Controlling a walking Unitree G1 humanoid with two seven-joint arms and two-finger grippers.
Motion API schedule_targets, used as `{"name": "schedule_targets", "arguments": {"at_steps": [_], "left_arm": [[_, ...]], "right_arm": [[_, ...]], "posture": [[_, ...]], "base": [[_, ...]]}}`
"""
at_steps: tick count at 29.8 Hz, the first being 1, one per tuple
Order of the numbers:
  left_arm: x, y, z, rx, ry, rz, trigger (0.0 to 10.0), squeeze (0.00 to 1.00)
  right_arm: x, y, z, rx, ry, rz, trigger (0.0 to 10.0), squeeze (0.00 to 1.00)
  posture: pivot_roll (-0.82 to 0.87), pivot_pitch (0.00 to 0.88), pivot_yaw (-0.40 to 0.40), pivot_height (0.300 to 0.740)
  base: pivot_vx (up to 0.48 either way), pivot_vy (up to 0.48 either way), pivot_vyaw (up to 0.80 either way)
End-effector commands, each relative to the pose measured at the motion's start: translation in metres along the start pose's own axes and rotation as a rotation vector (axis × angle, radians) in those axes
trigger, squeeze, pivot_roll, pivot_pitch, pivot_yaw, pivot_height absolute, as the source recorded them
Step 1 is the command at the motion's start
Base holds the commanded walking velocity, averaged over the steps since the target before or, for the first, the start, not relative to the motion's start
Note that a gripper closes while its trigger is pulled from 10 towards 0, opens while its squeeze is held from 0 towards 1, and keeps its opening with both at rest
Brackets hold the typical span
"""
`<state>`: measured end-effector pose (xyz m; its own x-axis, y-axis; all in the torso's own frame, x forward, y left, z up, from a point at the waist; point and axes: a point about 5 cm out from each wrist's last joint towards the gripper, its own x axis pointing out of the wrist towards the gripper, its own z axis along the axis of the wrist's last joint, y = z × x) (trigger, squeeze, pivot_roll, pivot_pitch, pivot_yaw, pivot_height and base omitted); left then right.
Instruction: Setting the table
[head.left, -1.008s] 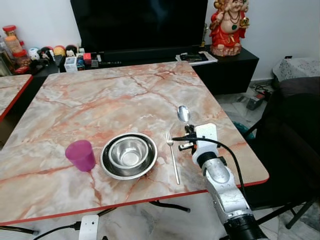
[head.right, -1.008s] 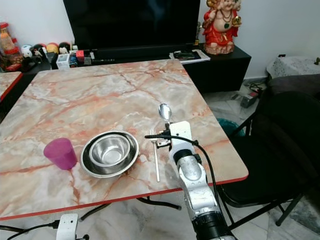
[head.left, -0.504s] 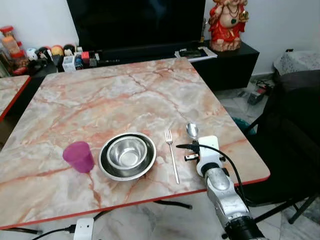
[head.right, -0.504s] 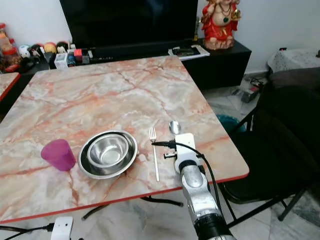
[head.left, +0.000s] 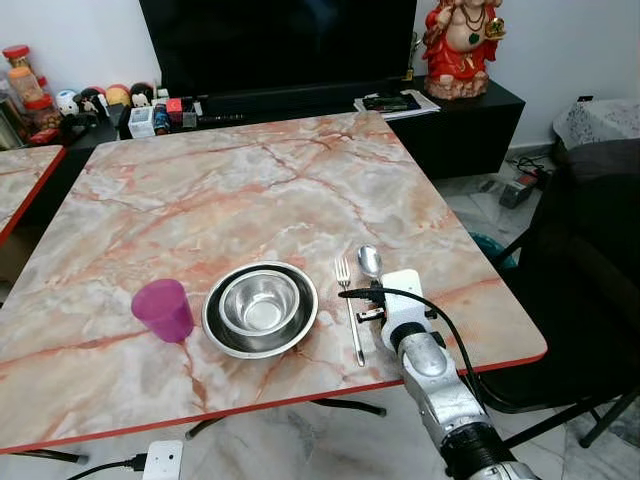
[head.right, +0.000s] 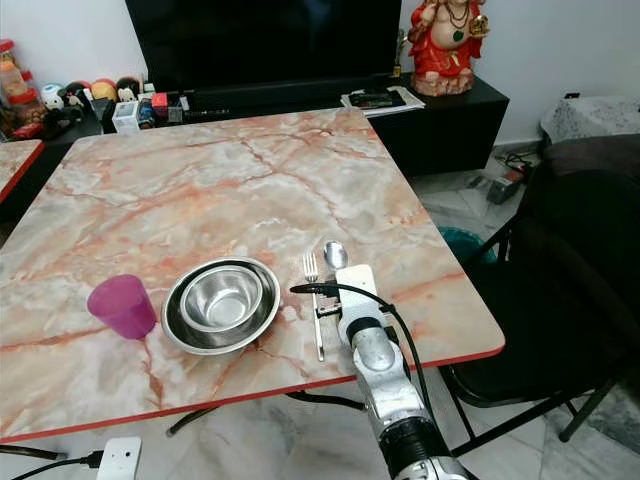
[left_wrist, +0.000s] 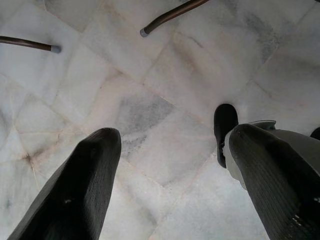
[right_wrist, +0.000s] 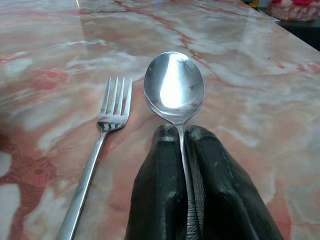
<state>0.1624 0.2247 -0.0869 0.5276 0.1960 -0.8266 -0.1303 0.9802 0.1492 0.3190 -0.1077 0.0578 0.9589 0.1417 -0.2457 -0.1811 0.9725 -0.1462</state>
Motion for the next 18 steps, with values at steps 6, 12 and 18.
{"name": "schedule_targets", "arguments": {"at_steps": [6, 12, 18], "left_arm": [[-0.0002, 0.0037, -0.0002, 0.024, 0.000, -0.007, 10.0, 0.00], [0.0000, 0.0035, 0.0006, 0.026, 0.001, -0.009, 10.0, 0.00], [0.0001, 0.0033, 0.0006, 0.025, 0.004, -0.011, 10.0, 0.00]], "right_arm": [[0.0031, -0.0051, -0.0001, 0.012, -0.015, -0.042, 10.0, 0.00], [0.0043, -0.0037, -0.0030, 0.010, -0.004, -0.039, 10.0, 0.00], [0.0054, -0.0023, -0.0063, 0.005, 0.008, -0.036, 10.0, 0.00]], "posture": [[0.01, 0.000, 0.072, 0.740], [0.01, 0.000, 0.070, 0.740], [0.01, 0.000, 0.071, 0.740]], "base": [[0.000, 0.000, 0.00], [0.000, 0.000, 0.00], [0.000, 0.000, 0.00]]}}
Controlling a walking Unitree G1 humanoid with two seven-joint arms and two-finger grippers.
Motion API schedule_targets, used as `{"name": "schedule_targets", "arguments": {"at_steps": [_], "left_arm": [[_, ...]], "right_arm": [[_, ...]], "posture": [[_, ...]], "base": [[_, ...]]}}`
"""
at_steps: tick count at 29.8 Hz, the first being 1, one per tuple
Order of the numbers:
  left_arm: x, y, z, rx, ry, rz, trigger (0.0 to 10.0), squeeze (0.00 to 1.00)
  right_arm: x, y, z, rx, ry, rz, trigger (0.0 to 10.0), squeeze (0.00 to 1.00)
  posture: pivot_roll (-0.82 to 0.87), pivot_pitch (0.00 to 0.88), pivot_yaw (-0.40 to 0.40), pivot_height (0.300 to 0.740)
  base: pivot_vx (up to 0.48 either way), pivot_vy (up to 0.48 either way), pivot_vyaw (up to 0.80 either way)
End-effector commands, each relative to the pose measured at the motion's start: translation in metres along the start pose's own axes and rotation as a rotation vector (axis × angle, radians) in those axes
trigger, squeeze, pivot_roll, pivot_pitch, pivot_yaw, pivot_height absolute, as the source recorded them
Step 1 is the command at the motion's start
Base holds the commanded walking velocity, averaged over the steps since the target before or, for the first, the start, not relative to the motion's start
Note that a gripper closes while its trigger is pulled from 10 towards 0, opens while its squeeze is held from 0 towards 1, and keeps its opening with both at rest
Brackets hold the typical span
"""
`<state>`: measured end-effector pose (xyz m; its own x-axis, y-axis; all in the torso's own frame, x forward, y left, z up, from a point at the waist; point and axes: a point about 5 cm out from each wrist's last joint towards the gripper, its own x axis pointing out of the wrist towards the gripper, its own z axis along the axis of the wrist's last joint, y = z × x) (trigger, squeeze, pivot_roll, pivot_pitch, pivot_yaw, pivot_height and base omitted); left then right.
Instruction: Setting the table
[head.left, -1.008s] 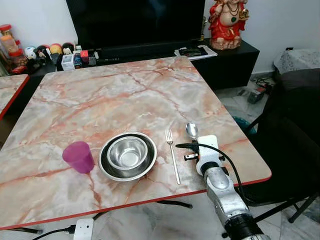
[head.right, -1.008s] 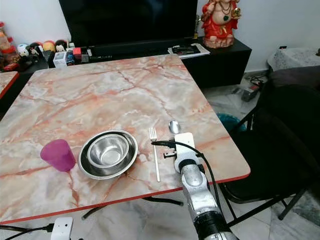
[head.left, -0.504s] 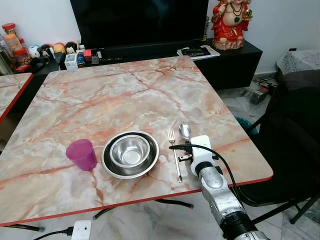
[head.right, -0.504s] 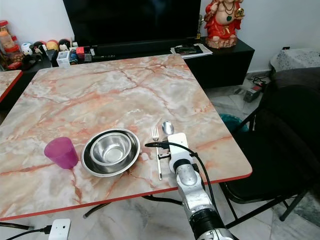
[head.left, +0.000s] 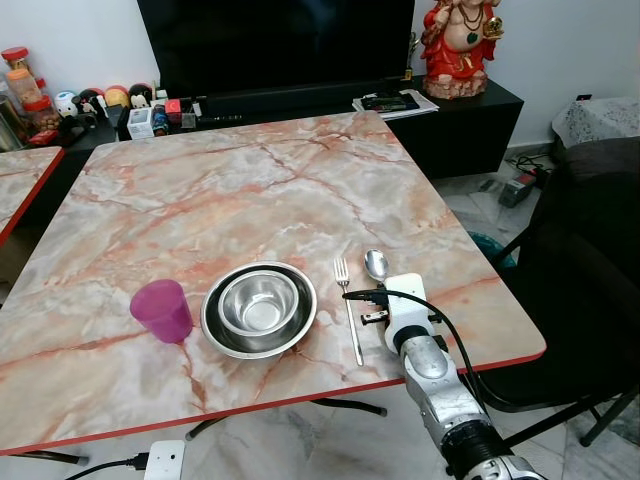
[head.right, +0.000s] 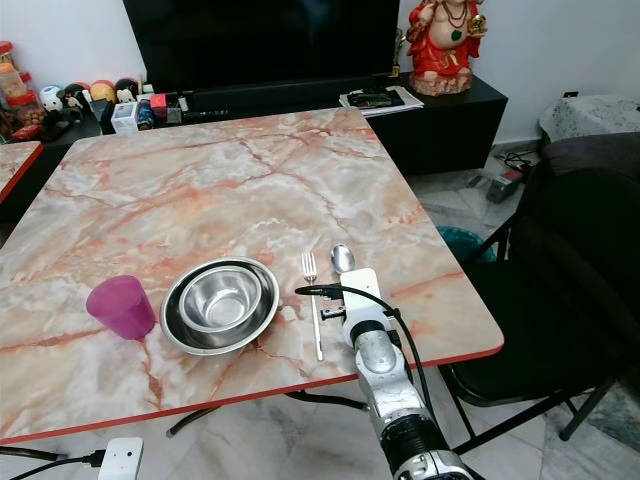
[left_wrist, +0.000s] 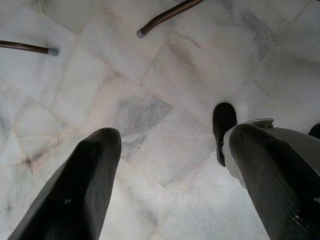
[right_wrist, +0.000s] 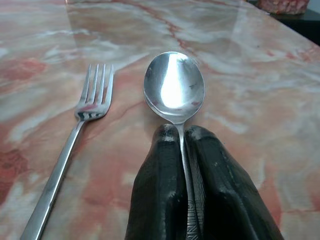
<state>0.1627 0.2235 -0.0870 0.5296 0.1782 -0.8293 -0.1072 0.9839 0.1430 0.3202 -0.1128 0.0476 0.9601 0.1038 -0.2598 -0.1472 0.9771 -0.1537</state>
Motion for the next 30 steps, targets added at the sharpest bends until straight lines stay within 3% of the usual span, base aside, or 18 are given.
{"name": "schedule_targets", "arguments": {"at_steps": [1, 28, 29, 30], "left_arm": [[0.0000, 0.0046, 0.0004, 0.008, 0.004, 0.007, 10.0, 0.00], [-0.0001, 0.0057, -0.0002, 0.018, 0.009, -0.002, 10.0, 0.00], [-0.0001, 0.0058, -0.0001, 0.019, 0.009, -0.002, 10.0, 0.00], [-0.0001, 0.0059, 0.0001, 0.019, 0.008, -0.002, 10.0, 0.00]], "right_arm": [[0.0025, 0.0016, 0.0038, 0.004, -0.011, -0.001, 10.0, 0.00], [0.0045, 0.0036, -0.0033, 0.018, 0.018, -0.025, 10.0, 0.00], [0.0045, 0.0037, -0.0033, 0.018, 0.018, -0.025, 10.0, 0.64], [0.0045, 0.0037, -0.0033, 0.018, 0.018, -0.025, 10.0, 0.64]], "posture": [[0.01, 0.000, 0.071, 0.740], [0.02, 0.000, 0.080, 0.740], [0.02, 0.000, 0.080, 0.740], [0.02, 0.000, 0.080, 0.740]], "base": [[0.000, 0.000, 0.00], [0.000, 0.000, 0.00], [0.000, 0.000, 0.00], [0.000, 0.000, 0.00]]}}
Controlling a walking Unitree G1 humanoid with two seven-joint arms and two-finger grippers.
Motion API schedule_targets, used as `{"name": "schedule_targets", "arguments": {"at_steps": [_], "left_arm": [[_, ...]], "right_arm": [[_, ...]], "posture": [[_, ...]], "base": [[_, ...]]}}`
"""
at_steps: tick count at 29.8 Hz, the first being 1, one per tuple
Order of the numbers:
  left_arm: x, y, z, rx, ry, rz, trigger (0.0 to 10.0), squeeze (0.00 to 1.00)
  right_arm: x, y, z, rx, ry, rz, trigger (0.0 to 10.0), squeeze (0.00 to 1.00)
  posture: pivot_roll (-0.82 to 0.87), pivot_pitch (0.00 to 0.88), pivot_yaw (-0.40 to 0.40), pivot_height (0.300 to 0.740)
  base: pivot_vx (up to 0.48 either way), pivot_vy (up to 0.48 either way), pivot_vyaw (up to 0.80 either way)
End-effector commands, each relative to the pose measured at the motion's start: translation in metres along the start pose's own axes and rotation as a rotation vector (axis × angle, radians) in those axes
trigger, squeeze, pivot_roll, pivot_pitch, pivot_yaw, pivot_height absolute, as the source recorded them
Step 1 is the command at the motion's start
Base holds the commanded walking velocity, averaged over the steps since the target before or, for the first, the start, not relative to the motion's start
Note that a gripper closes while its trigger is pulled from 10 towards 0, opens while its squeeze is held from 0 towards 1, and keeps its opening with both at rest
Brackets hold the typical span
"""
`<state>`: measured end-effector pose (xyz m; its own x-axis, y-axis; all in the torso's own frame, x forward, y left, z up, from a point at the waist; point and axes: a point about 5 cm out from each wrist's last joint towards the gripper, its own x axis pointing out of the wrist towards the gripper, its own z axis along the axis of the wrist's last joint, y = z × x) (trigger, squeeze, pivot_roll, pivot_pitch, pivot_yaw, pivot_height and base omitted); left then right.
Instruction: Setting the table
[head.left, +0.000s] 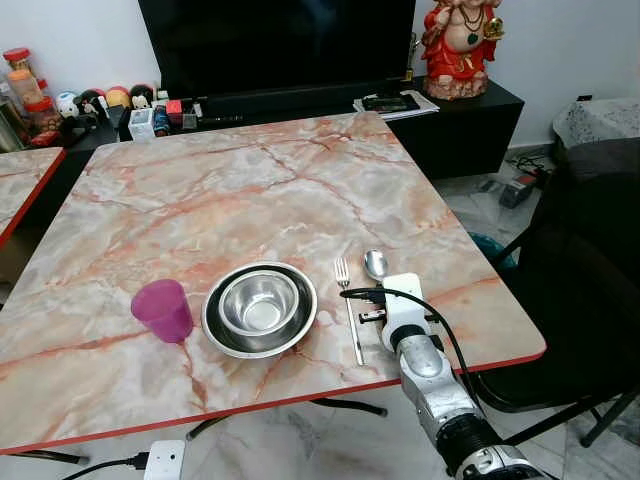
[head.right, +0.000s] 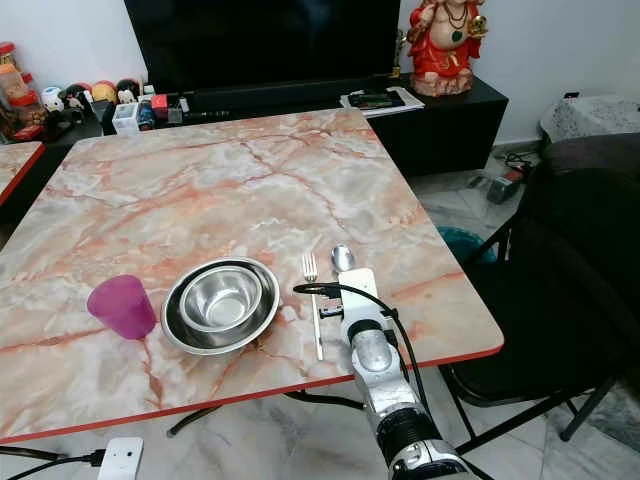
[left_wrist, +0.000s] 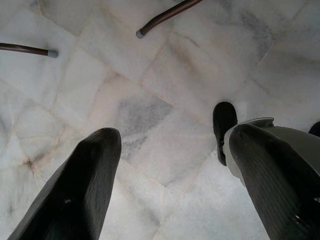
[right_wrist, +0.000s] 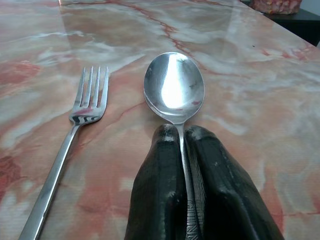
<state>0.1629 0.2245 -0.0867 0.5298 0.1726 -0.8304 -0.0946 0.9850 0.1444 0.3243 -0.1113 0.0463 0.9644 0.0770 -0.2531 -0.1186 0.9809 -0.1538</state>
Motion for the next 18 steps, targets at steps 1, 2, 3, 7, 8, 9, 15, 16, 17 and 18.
{"name": "schedule_targets", "arguments": {"at_steps": [1, 2, 3, 7, 8, 9, 15, 16, 17, 18], "left_arm": [[0.000, 0.005, 0.000, 0.008, 0.008, 0.004, 10.0, 0.00], [0.000, 0.005, 0.000, 0.008, 0.007, 0.004, 10.0, 0.00], [0.000, 0.005, 0.000, 0.008, 0.007, 0.004, 10.0, 0.00], [0.000, 0.005, 0.001, 0.010, 0.006, 0.003, 10.0, 0.00], [0.000, 0.004, 0.001, 0.010, 0.006, 0.001, 10.0, 0.00], [0.000, 0.004, 0.001, 0.010, 0.006, 0.001, 10.0, 0.00], [0.000, 0.003, 0.002, 0.012, 0.004, -0.003, 10.0, 0.00], [0.001, 0.003, 0.003, 0.011, 0.003, -0.003, 10.0, 0.00], [0.001, 0.003, 0.003, 0.011, 0.003, -0.003, 10.0, 0.00], [0.001, 0.003, 0.003, 0.010, 0.002, -0.004, 10.0, 0.00]], "right_arm": [[0.000, 0.003, -0.003, 0.010, 0.021, 0.003, 10.0, 0.66], [0.000, 0.003, -0.004, 0.011, 0.021, 0.003, 10.0, 0.91], [0.000, 0.003, -0.004, 0.011, 0.021, 0.003, 10.0, 0.91], [0.000, 0.003, -0.003, 0.011, 0.022, 0.003, 10.0, 0.89], [0.001, 0.003, -0.003, 0.011, 0.021, 0.003, 10.0, 0.89], [0.001, 0.003, -0.003, 0.011, 0.021, 0.003, 10.0, 0.89], [0.002, 0.002, -0.001, 0.011, 0.014, -0.002, 10.0, 0.88], [0.002, 0.001, 0.003, 0.016, -0.008, -0.010, 10.0, 0.82], [0.002, 0.001, 0.005, 0.019, -0.020, -0.015, 10.0, 0.82], [0.003, 0.000, 0.009, 0.030, -0.048, -0.019, 10.0, 0.00]], "posture": [[0.02, 0.000, 0.081, 0.740], [0.02, 0.000, 0.081, 0.740], [0.02, 0.000, 0.081, 0.740], [0.02, 0.000, 0.081, 0.740], [0.02, 0.000, 0.082, 0.740], [0.02, 0.000, 0.082, 0.740], [0.02, 0.000, 0.082, 0.740], [0.02, 0.000, 0.082, 0.740], [0.02, 0.000, 0.082, 0.740], [0.02, 0.000, 0.081, 0.740]], "base": [[0.000, 0.000, 0.00], [0.000, 0.000, 0.00], [0.000, 0.000, 0.00], [0.000, 0.000, 0.00], [0.000, 0.000, 0.00], [0.000, 0.000, 0.00], [0.000, 0.000, 0.00], [0.000, 0.000, 0.00], [0.000, 0.000, 0.00], [0.000, 0.000, 0.00]]}}
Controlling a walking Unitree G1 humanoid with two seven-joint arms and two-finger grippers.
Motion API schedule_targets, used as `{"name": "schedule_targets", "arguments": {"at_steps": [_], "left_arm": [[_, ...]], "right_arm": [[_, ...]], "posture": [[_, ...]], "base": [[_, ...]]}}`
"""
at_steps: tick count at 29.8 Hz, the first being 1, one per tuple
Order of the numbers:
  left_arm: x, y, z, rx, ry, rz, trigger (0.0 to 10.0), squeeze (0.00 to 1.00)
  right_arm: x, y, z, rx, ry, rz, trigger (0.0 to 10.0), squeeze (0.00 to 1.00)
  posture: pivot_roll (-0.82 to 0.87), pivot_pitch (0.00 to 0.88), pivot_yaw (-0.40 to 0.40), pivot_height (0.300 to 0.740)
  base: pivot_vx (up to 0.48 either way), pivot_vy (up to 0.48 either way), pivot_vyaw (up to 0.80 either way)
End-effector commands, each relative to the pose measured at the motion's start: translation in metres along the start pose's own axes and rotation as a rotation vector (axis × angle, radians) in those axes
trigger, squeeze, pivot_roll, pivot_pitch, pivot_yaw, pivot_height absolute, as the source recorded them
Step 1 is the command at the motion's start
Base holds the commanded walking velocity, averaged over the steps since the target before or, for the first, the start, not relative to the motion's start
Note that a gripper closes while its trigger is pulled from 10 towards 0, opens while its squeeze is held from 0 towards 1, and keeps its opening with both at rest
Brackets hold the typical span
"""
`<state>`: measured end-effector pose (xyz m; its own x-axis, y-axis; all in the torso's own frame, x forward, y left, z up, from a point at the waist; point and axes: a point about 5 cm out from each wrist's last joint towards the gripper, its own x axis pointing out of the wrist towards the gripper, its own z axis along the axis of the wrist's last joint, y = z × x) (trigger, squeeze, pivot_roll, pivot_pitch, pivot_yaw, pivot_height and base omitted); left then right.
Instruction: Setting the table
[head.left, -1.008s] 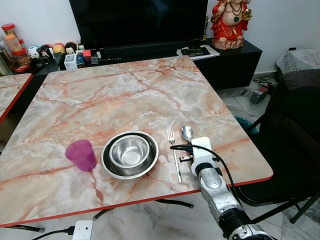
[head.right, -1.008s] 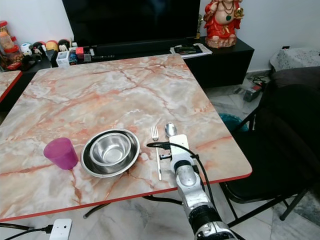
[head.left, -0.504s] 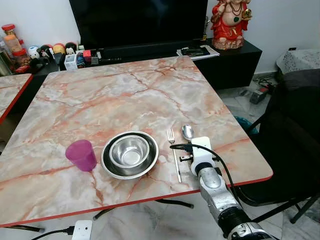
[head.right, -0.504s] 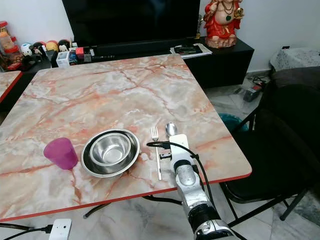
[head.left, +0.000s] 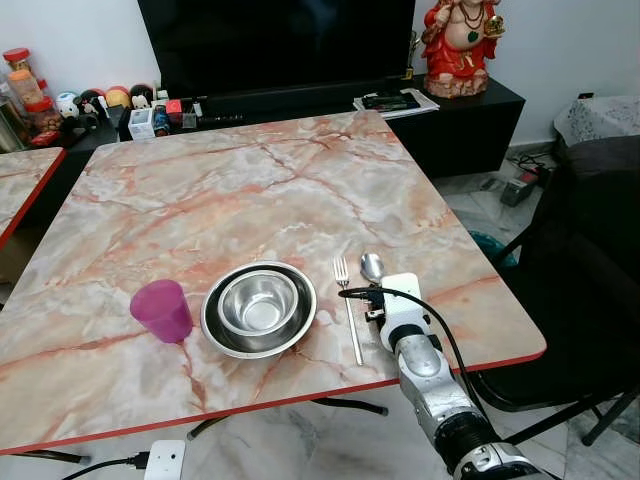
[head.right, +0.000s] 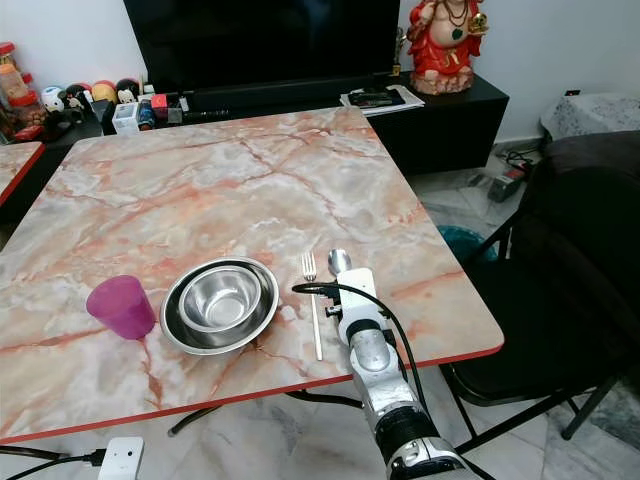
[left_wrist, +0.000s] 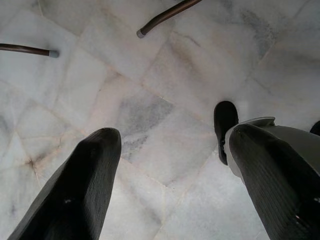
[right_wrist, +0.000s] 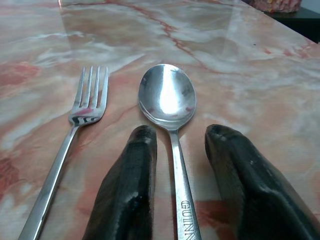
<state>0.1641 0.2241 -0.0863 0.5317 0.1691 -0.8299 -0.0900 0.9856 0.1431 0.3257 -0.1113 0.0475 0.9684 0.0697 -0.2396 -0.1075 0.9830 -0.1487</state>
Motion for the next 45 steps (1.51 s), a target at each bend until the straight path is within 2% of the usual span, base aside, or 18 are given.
{"name": "schedule_targets", "arguments": {"at_steps": [1, 5, 6, 10, 15, 21, 26, 32, 45], "left_arm": [[0.000, 0.003, 0.002, 0.006, 0.003, -0.001, 10.0, 0.00], [0.001, 0.001, 0.005, -0.004, -0.008, -0.005, 10.0, 0.00], [0.001, 0.001, 0.005, -0.004, -0.008, -0.005, 10.0, 0.00], [0.001, -0.001, 0.008, -0.012, -0.018, -0.009, 10.0, 0.00], [0.002, -0.004, 0.012, -0.017, -0.027, -0.015, 10.0, 0.00], [0.003, -0.007, 0.018, -0.064, -0.046, -0.018, 10.0, 0.00], [0.003, -0.007, 0.017, -0.067, -0.041, -0.014, 10.0, 0.00], [0.002, -0.006, 0.009, -0.119, -0.028, 0.014, 10.0, 0.00], [0.002, -0.006, 0.013, -0.117, -0.035, 0.014, 10.0, 0.00]], "right_arm": [[0.002, 0.000, 0.011, 0.030, -0.055, -0.011, 10.0, 0.00], [0.001, -0.004, 0.040, 0.061, -0.237, -0.037, 10.0, 0.00], [0.001, -0.004, 0.040, 0.061, -0.237, -0.037, 10.0, 0.00], [-0.001, -0.005, 0.060, 0.072, -0.353, -0.045, 10.0, 0.00], [-0.001, -0.004, 0.067, 0.086, -0.383, -0.035, 10.0, 0.00], [0.001, -0.003, 0.072, 0.091, -0.394, -0.025, 10.0, 0.00], [0.001, -0.003, 0.075, 0.092, -0.400, -0.009, 10.0, 0.00], [0.002, 0.001, 0.084, 0.070, -0.426, 0.030, 10.0, 0.00], [0.002, 0.002, 0.087, 0.070, -0.433, 0.040, 10.0, 0.00]], "posture": [[0.02, 0.000, 0.081, 0.740], [0.02, 0.000, 0.078, 0.740], [0.02, 0.000, 0.078, 0.740], [0.01, 0.000, 0.074, 0.740], [0.00, 0.000, 0.068, 0.740], [0.01, 0.000, 0.055, 0.740], [0.01, 0.000, 0.046, 0.740], [0.01, 0.000, 0.019, 0.740], [0.00, 0.000, 0.021, 0.740]], "base": [[0.000, 0.000, 0.00], [0.000, 0.000, 0.00], [0.000, 0.000, 0.00], [0.000, 0.000, 0.00], [0.000, 0.000, 0.00], [0.000, 0.000, 0.00], [0.000, 0.401, 0.00], [0.000, 0.428, 0.00], [0.000, 0.432, 0.00]]}}
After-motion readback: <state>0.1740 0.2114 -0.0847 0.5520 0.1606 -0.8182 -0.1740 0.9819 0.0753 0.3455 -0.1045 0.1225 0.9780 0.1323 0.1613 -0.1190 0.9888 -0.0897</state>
